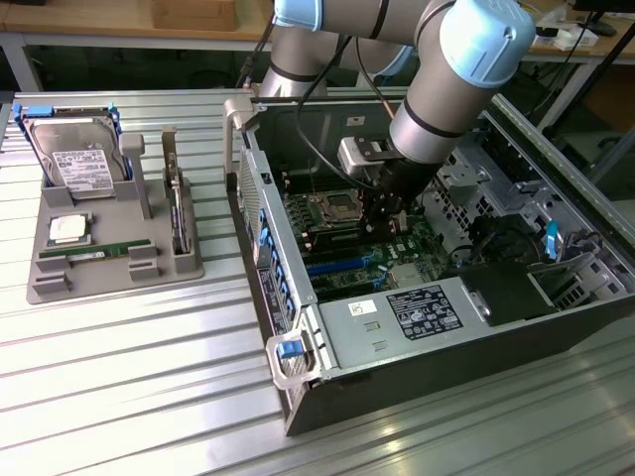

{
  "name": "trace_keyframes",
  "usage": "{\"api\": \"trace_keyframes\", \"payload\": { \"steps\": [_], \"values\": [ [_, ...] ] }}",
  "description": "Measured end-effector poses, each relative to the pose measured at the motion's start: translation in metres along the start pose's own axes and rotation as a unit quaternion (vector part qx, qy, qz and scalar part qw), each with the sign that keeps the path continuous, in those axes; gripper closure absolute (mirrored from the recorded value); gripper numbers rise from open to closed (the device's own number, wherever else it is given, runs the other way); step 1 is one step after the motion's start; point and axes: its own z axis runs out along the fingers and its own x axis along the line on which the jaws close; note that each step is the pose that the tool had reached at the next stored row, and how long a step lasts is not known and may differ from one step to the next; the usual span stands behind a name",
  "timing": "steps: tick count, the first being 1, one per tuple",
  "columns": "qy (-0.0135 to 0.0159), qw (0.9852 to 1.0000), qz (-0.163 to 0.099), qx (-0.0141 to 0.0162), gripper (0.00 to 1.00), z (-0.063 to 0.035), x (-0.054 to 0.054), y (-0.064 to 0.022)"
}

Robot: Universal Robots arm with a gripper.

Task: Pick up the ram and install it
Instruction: 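Insert the ram into the slot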

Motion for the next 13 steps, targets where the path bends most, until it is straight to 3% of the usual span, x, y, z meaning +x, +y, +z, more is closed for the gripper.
{"api": "trace_keyframes", "payload": {
  "steps": [13],
  "values": [
    [0.0002, 1.0, -0.002, -0.0001, 0.87, 0.0012, 0.0001, 0.0]
  ]
}}
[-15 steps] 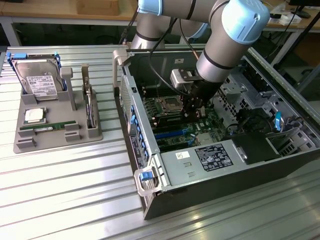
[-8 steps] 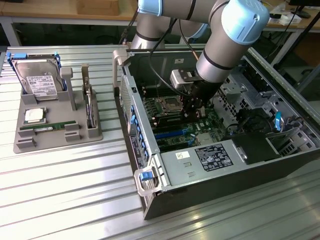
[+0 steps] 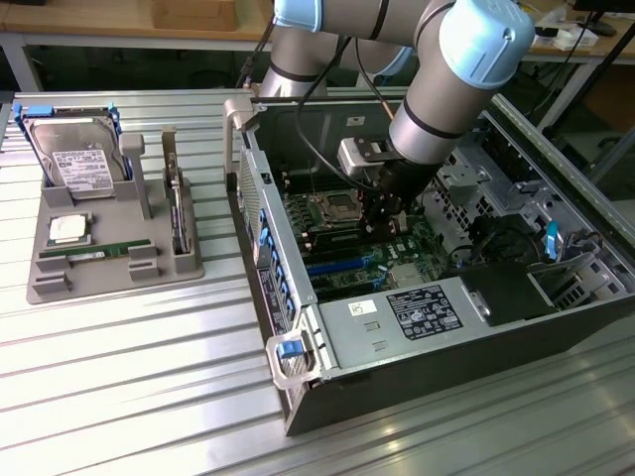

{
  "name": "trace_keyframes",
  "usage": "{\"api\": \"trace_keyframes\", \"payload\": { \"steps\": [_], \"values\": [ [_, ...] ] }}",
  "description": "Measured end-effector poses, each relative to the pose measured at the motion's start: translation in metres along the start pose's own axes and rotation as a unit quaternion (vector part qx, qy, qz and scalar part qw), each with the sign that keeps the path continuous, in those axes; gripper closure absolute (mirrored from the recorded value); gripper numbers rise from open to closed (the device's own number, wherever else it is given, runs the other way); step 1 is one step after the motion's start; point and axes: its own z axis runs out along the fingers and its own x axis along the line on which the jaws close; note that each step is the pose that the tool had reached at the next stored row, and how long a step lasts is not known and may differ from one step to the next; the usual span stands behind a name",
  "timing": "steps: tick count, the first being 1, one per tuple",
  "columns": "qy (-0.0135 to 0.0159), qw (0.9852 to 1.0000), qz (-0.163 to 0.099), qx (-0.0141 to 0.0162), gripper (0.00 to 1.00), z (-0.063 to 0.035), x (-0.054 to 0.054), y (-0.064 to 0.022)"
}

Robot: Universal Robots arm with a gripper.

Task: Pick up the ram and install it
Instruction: 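Insert the ram into the slot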

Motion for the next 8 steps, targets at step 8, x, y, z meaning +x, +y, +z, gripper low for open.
{"api": "trace_keyframes", "payload": {
  "steps": [8],
  "values": [
    [0.0, 1.0, -0.001, -0.0001, 0.87, 0.0017, 0.0002, -0.0001]
  ]
}}
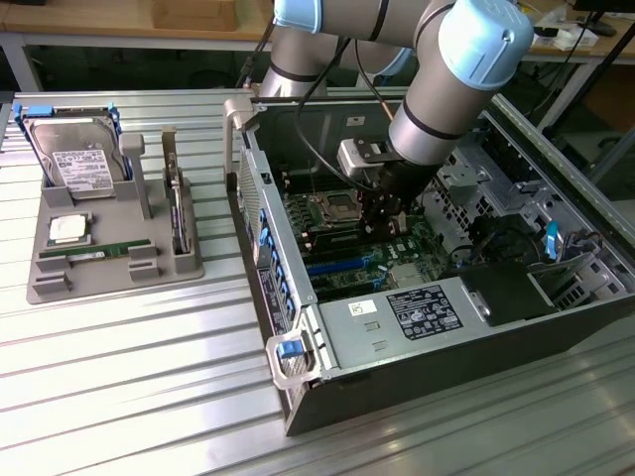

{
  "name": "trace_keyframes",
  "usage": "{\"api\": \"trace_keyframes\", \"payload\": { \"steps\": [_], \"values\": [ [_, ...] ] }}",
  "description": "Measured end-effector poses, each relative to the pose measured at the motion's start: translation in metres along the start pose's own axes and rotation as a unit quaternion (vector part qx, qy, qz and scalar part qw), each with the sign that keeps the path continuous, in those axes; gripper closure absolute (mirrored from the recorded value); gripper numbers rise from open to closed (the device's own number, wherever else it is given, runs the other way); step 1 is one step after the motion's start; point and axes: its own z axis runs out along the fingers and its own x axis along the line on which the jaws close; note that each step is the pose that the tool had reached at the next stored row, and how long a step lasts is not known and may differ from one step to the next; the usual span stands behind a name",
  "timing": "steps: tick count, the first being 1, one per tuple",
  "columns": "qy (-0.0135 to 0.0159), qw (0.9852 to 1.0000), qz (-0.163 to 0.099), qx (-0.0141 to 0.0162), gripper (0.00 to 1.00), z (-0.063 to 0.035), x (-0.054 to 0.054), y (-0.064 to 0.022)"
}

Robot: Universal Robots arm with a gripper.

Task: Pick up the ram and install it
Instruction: 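Insert the ram into the slot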

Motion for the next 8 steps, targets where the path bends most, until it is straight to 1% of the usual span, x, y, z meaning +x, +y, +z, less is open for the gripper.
{"api": "trace_keyframes", "payload": {
  "steps": [8],
  "values": [
    [0.0, 1.0, -0.002, -0.0002, 0.87, 0.0, 0.0, 0.0005]
  ]
}}
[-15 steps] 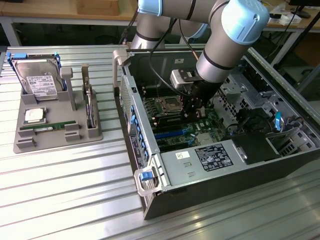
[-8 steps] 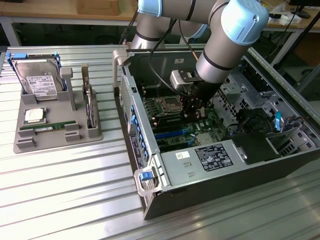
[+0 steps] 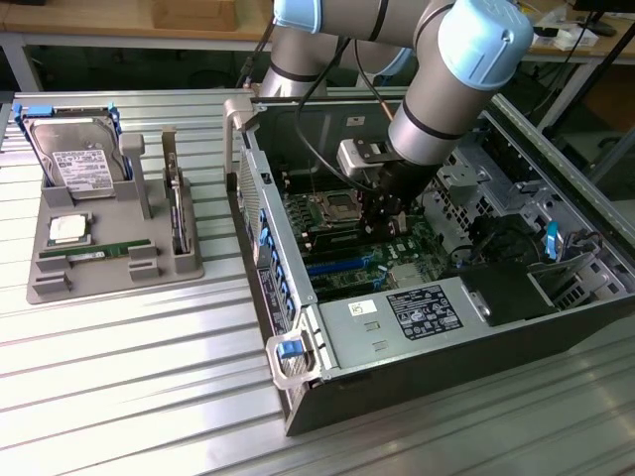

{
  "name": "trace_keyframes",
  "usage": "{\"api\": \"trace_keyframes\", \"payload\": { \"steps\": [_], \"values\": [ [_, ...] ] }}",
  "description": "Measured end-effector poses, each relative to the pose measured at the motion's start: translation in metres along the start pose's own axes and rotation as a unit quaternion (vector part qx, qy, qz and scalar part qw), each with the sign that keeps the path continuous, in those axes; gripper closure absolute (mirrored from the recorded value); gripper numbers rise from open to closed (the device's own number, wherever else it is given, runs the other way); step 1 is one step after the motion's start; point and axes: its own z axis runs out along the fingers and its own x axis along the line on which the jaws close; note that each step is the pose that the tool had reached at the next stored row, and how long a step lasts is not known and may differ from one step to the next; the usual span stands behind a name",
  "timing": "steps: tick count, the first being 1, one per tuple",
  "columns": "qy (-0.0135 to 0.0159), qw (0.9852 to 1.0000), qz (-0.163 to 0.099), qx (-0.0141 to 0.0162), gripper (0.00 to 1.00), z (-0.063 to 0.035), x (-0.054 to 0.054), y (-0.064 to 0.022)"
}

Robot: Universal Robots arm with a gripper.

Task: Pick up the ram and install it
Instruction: 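Insert the ram into the slot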

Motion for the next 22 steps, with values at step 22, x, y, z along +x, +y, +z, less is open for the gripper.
{"api": "trace_keyframes", "payload": {
  "steps": [22],
  "values": [
    [0.0, 1.0, 0.0, 0.0004, 0.87, 0.004, 0.0005, -0.0002]
  ]
}}
